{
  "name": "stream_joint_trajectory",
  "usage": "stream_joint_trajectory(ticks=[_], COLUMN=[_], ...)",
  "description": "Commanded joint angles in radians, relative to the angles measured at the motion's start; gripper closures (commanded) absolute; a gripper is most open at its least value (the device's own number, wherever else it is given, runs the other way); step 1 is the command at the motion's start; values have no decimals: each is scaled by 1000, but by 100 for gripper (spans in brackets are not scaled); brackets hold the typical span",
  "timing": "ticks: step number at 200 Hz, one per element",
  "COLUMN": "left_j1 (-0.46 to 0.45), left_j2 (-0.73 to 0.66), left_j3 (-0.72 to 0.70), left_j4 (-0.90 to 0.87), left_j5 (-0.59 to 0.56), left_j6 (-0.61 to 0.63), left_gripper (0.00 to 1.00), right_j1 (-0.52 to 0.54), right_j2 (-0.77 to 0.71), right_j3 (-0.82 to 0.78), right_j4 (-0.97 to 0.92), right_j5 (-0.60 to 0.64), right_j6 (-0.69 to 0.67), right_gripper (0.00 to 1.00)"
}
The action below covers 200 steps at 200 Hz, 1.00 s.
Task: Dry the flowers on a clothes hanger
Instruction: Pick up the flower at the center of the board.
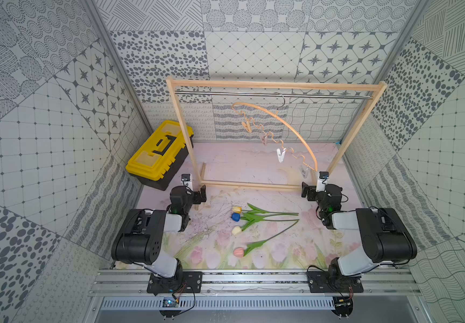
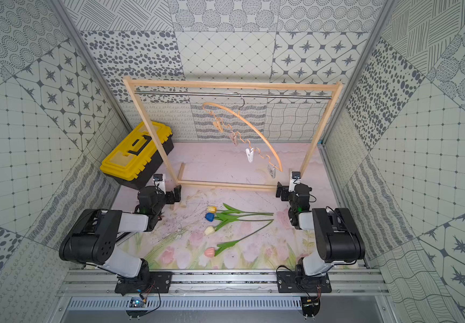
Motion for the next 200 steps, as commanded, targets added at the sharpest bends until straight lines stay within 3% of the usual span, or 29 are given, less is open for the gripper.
stream_joint_trajectory(ticks=[1,103,126,150,166,176,186,200], left_j1=[-3,-4,-5,-2,-29,-47,-73,-87], left_j2=[6,6,-10,-158,-247,-307,-353,-423], left_j3=[9,12,14,88,145,204,271,308], left_j4=[-1,-6,-19,-290,-462,-636,-831,-1034], left_j5=[9,-5,-57,-173,-274,-359,-467,-476], left_j6=[13,12,-11,-60,-120,-217,-331,-509], left_gripper=[1,1,1,1,3,10,17,22], right_j1=[4,-2,-1,47,47,47,36,-62], right_j2=[-10,-9,-76,-313,-529,-627,-730,-841], right_j3=[15,17,16,86,163,107,33,47], right_j4=[28,27,-15,-347,-716,-753,-800,-972], right_j5=[-2,-5,195,361,326,377,481,327], right_j6=[-11,-7,75,145,270,383,602,702], right_gripper=[0,0,0,0,0,0,0,0])
